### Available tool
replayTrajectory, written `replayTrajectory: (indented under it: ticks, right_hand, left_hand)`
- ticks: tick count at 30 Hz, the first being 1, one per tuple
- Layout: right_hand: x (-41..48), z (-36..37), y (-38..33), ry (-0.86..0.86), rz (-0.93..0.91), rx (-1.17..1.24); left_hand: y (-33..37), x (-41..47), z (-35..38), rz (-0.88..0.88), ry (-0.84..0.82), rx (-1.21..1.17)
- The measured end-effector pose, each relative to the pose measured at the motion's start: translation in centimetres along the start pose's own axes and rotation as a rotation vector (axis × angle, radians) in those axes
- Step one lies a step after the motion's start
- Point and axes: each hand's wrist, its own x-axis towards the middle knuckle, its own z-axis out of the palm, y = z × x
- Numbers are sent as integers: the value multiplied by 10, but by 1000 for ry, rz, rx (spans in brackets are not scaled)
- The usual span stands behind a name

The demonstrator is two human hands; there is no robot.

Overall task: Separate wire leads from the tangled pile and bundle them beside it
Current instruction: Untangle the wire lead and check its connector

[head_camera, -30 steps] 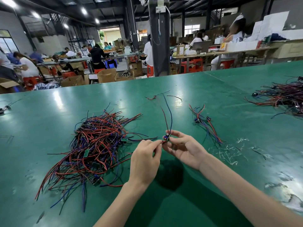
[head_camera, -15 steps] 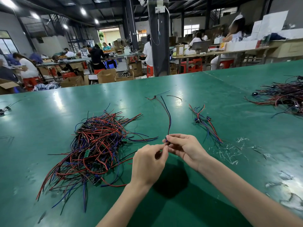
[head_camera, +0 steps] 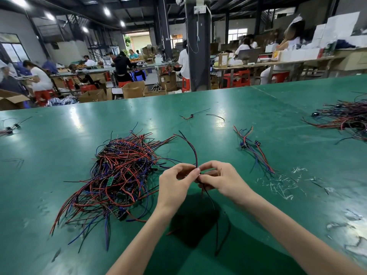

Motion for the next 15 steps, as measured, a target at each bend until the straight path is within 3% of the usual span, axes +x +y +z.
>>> replayTrajectory:
  ticks: [4,10,15]
  right_hand:
    - [0,1,-1,-37,-1,61]
    - [0,1,-3,-54,17,192]
    - [0,1,-3,-35,85,273]
  left_hand:
    - [1,0,0,-42,-4,-76]
    - [1,3,1,-269,4,-444]
    - [1,3,0,-307,-10,-520]
